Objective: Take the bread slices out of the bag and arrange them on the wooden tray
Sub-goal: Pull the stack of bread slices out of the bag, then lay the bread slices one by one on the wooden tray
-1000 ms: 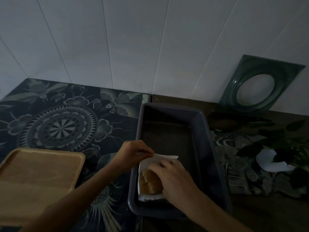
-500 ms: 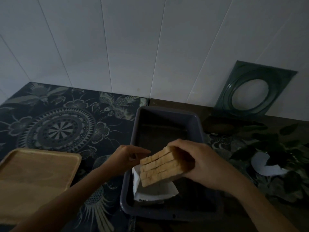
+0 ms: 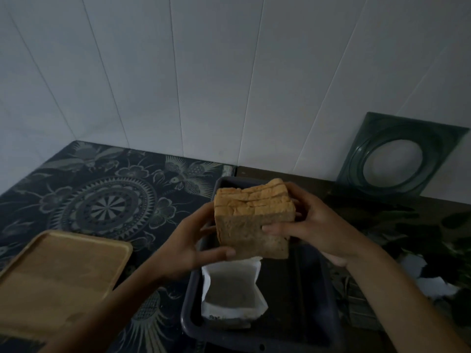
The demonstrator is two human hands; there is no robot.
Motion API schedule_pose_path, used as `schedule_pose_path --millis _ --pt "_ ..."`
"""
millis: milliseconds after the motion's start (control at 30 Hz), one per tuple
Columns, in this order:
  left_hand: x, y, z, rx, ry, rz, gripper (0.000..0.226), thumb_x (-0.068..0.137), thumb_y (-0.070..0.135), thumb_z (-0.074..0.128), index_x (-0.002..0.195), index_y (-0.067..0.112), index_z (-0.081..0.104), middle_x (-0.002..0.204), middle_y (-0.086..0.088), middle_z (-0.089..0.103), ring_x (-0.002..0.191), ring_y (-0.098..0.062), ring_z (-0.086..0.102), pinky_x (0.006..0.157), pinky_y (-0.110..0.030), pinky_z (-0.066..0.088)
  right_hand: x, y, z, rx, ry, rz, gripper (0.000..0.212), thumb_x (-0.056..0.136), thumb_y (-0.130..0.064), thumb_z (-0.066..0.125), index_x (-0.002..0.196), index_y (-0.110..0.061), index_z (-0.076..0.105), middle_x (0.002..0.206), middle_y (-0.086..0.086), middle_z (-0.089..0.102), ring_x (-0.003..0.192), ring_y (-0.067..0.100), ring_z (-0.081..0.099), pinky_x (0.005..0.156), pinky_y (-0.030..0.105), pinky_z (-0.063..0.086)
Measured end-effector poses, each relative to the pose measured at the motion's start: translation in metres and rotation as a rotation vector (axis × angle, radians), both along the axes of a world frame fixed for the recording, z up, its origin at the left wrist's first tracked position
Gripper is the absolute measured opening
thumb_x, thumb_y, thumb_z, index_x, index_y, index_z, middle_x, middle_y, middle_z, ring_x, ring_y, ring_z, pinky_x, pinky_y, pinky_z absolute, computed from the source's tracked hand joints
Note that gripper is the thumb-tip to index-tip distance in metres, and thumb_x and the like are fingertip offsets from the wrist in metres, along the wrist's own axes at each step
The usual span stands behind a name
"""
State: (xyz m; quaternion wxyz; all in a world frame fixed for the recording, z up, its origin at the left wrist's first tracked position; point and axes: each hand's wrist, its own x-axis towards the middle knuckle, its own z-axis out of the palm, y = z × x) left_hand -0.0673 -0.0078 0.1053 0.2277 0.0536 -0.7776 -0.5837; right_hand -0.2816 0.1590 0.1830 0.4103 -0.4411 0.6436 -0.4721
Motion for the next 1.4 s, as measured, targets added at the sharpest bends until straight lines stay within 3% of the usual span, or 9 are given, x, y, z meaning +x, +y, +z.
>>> schedule_pose_path --millis 167,300,433,633,833,933,1067,1233,1400 --pt "0.011 -0.009 0.01 0.326 0.074 0.057 0.046 0.087 0.011 0.073 0.131 0.009 0.059 0.129 -0.015 0.067 0.121 -0.03 0.064 0.094 -0.037 0.057 0.006 -0.018 0.0 0.031 -0.201 0.01 0.062 0.071 -0.019 0.093 0.122 -0.042 0.066 0.118 -0.007 0.076 0.109 0.015 0.073 0.081 0.049 0.064" --pt "0.026 -0.017 0.012 0.425 0.066 0.089 0.046 0.086 0.022 0.076 0.129 0.01 0.062 0.124 -0.014 0.07 0.117 -0.032 0.066 0.09 -0.037 0.057 0.015 -0.032 0.0 0.061 -0.31 0.044 0.063 0.071 -0.019 0.094 0.125 -0.036 0.067 0.121 0.0 0.076 0.111 0.025 0.073 0.081 0.054 0.063" --pt "0.044 -0.03 0.013 0.48 0.079 0.146 0.049 0.079 0.036 0.081 0.12 0.011 0.068 0.114 -0.01 0.074 0.109 -0.028 0.069 0.086 -0.032 0.057 0.029 -0.048 -0.001 0.067 -0.393 0.085 0.052 0.074 -0.02 0.09 0.122 -0.032 0.072 0.122 0.004 0.075 0.113 0.03 0.072 0.084 0.057 0.061" --pt "0.077 -0.058 0.007 0.495 0.053 0.169 0.043 0.086 0.025 0.074 0.126 0.009 0.066 0.122 -0.015 0.071 0.114 -0.032 0.068 0.088 -0.032 0.057 0.062 -0.081 -0.011 0.076 -0.445 0.065 0.049 0.082 -0.016 0.083 0.128 -0.021 0.068 0.124 0.012 0.073 0.113 0.035 0.071 0.081 0.059 0.061" --pt "0.132 -0.105 0.0 0.562 -0.02 0.191 0.053 0.079 0.03 0.078 0.129 0.02 0.063 0.123 -0.013 0.071 0.113 -0.032 0.069 0.086 -0.038 0.06 0.118 -0.128 -0.032 0.108 -0.524 0.037 0.05 0.088 -0.015 0.078 0.135 -0.015 0.063 0.133 0.02 0.068 0.119 0.04 0.067 0.085 0.062 0.059" --pt "0.156 -0.129 -0.005 0.623 -0.044 0.21 0.051 0.076 0.029 0.081 0.124 0.023 0.064 0.117 -0.012 0.074 0.109 -0.03 0.071 0.08 -0.032 0.06 0.146 -0.15 -0.042 0.131 -0.566 0.004 0.055 0.082 -0.018 0.083 0.134 -0.015 0.065 0.131 0.02 0.069 0.117 0.039 0.069 0.082 0.058 0.06" --pt "0.19 -0.161 -0.024 0.667 -0.126 0.211 0.05 0.08 0.026 0.08 0.126 0.02 0.062 0.119 -0.011 0.073 0.112 -0.03 0.069 0.083 -0.033 0.061 0.184 -0.177 -0.062 0.187 -0.601 -0.046 0.064 0.073 -0.021 0.089 0.132 -0.013 0.066 0.127 0.02 0.071 0.115 0.039 0.07 0.081 0.057 0.061" --pt "0.229 -0.194 -0.052 0.74 -0.233 0.199 0.05 0.078 0.028 0.081 0.125 0.02 0.064 0.12 -0.007 0.073 0.112 -0.026 0.069 0.084 -0.032 0.06 0.228 -0.209 -0.095 0.26 -0.644 -0.124 0.051 0.077 -0.019 0.085 0.125 -0.014 0.071 0.126 0.02 0.072 0.116 0.04 0.069 0.084 0.06 0.06" --pt "0.266 -0.224 -0.087 0.764 -0.33 0.206 0.049 0.074 0.033 0.084 0.119 0.022 0.069 0.117 -0.003 0.074 0.111 -0.022 0.07 0.087 -0.035 0.059 0.269 -0.237 -0.133 0.356 -0.687 -0.174 0.053 0.078 -0.02 0.083 0.128 -0.011 0.069 0.126 0.023 0.072 0.113 0.041 0.07 0.079 0.056 0.062"
